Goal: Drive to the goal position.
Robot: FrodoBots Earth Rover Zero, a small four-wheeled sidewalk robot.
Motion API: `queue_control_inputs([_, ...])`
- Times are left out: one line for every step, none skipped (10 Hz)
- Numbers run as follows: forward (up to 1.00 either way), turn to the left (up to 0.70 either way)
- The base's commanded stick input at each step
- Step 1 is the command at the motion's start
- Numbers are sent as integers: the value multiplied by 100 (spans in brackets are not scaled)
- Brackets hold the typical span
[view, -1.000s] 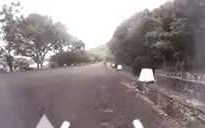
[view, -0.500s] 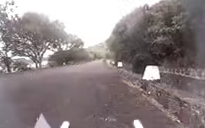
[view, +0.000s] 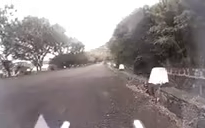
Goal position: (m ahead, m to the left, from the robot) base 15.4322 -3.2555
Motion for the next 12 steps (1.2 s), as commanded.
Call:
queue_control_inputs([50, 0])
queue_control_inputs([50, 0])
queue_control_inputs([50, 0])
queue_control_inputs([50, 0])
queue_control_inputs([50, 0])
queue_control_inputs([50, 0])
queue_control_inputs([50, 0])
queue_control_inputs([50, 0])
queue_control_inputs([50, 0])
queue_control_inputs([50, 0])
queue_control_inputs([50, 0])
queue_control_inputs([50, 0])
